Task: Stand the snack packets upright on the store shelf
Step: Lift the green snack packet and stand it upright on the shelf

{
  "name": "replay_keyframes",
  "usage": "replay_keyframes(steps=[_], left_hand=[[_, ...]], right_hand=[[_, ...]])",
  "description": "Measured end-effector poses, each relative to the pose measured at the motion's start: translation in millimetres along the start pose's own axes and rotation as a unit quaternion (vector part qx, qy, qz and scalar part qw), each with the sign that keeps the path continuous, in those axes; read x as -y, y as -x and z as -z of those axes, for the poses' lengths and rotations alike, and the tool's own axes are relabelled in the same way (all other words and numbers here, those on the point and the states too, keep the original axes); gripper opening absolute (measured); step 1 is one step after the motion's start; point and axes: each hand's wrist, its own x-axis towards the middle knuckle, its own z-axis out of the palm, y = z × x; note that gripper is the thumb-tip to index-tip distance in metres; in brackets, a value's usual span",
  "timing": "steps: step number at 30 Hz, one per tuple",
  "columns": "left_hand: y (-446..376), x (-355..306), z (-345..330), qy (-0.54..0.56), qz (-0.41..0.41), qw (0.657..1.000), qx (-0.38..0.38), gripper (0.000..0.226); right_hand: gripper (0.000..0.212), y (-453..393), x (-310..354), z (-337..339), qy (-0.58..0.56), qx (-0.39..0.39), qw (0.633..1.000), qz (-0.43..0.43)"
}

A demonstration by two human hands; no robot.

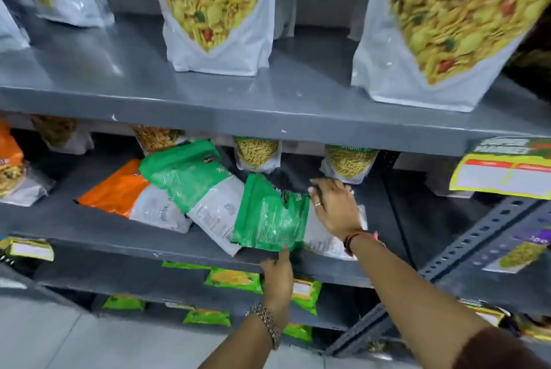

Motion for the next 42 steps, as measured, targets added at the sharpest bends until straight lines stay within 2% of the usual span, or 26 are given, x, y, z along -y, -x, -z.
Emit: replay_keyframes(steps=[3, 6, 8, 11, 14, 16, 19, 22, 26, 29, 31, 33, 35, 36, 38, 40, 42], left_hand=[[-18.7, -3.9, -4.1, 0.054, 0.026, 0.998, 0.026, 0.032], [-29.2, -3.1, -5.3, 0.058, 0.022, 0.998, 0.022, 0.048], [-34.2, -4.6, -4.8, 0.106, 0.022, 0.994, 0.032, 0.054], [-39.3, -3.9, 1.7, 0.164, 0.015, 0.985, 0.049, 0.029], [-38.8, -6.3, 9.4, 0.186, 0.003, 0.979, 0.086, 0.030], [-37.4, -12.7, 12.8, 0.190, -0.007, 0.976, 0.107, 0.044], [-36.4, -26.2, 22.0, 0.169, -0.042, 0.978, 0.117, 0.047], [-38.7, -52.0, 28.2, 0.081, -0.109, 0.983, 0.124, 0.047], [-27.0, -100.4, 21.8, 0.032, -0.182, 0.975, 0.122, 0.029], [-18.2, -134.6, 5.7, 0.033, -0.212, 0.971, 0.104, 0.038], [-14.9, -149.2, -7.9, 0.019, -0.234, 0.964, 0.126, 0.037], [-11.7, -154.3, -20.1, -0.002, -0.255, 0.955, 0.152, 0.021], [-14.9, -152.4, -27.7, 0.000, -0.264, 0.949, 0.173, 0.016], [-20.6, -149.6, -30.8, -0.003, -0.263, 0.947, 0.183, 0.019], [-31.9, -140.5, -33.2, -0.032, -0.271, 0.943, 0.188, 0.023], [-40.6, -130.9, -32.3, -0.051, -0.271, 0.943, 0.187, 0.034], [-47.8, -123.3, -28.6, -0.069, -0.275, 0.943, 0.177, 0.039]], right_hand=[[0.041, -31.2, -1.1, -20.3, -0.062, 0.096, 0.988, -0.105], [0.045, -52.2, -0.9, -26.5, -0.114, 0.215, 0.949, -0.203], [0.042, -59.6, -5.3, -27.4, -0.117, 0.269, 0.929, -0.224], [0.030, -64.1, -11.7, -23.2, -0.127, 0.284, 0.917, -0.250], [0.028, -59.6, -21.6, -16.9, -0.203, 0.283, 0.890, -0.293], [0.023, -47.8, -29.5, -10.5, -0.315, 0.254, 0.843, -0.355], [0.025, -28.7, -39.2, 0.8, -0.433, 0.240, 0.774, -0.396], [0.023, -17.5, -43.3, 16.9, -0.502, 0.204, 0.739, -0.401], [0.020, -8.5, -43.0, 44.8, -0.562, 0.100, 0.730, -0.376], [0.027, -7.6, -42.2, 59.6, -0.586, 0.021, 0.722, -0.367], [0.025, -6.1, -45.3, 63.2, -0.584, -0.021, 0.722, -0.371], [0.020, -3.5, -49.4, 57.7, -0.577, -0.065, 0.717, -0.387], [0.027, -0.7, -56.1, 48.5, -0.567, -0.115, 0.708, -0.404], [0.024, 0.9, -59.8, 43.6, -0.554, -0.126, 0.716, -0.407], [0.016, 5.7, -61.6, 36.1, -0.524, -0.095, 0.743, -0.405], [0.020, 10.1, -63.1, 26.3, -0.501, -0.098, 0.755, -0.411], [0.027, 15.7, -66.9, 16.7, -0.497, -0.114, 0.751, -0.419]])
